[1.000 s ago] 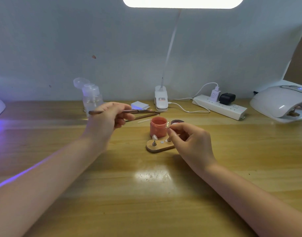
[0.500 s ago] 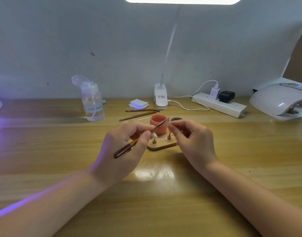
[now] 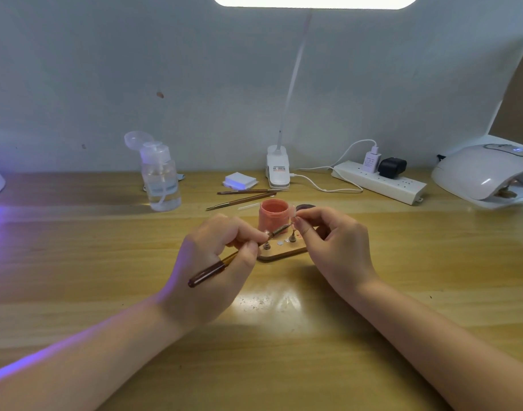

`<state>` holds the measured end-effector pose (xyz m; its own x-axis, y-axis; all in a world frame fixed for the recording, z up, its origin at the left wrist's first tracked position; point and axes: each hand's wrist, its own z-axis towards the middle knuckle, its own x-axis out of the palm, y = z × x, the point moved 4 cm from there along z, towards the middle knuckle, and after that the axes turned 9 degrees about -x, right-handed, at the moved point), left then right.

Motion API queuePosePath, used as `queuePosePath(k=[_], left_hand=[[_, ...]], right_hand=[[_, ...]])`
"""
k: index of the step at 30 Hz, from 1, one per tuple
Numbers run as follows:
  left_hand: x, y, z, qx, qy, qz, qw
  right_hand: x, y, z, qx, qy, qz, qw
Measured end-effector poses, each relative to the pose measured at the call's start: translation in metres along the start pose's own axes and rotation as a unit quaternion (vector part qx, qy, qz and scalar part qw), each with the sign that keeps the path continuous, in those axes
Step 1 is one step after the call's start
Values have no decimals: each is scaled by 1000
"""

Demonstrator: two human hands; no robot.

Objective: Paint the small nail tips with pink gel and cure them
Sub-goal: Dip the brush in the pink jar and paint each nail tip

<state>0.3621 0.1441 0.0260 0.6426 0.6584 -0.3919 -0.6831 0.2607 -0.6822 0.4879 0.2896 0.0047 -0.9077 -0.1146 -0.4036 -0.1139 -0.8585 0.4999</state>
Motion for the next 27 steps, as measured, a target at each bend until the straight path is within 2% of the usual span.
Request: queuePosePath(k=[4,10,19,21,23,27], left_hand=[[0,-1,2,-11,-15,-7,1000],[1,1,1,0,3,5,1000],[0,1,3,-35,1,-18,999],[-4,1,12,-73,-23,-59,995],[-6,7,30,-148,-52,-78,985],[-8,23,81,-313,-44,-29,948]], right_hand=[[1,1,0,-7,1,-4,1000],[1,0,0,-6,3,-11,1000],[0,-1,1,5,0,7,1000],[0,-3,2,13,-8,15,1000],[0,-4,1,14,-12,19,1000],[1,-3,2,8,-19,25,999]])
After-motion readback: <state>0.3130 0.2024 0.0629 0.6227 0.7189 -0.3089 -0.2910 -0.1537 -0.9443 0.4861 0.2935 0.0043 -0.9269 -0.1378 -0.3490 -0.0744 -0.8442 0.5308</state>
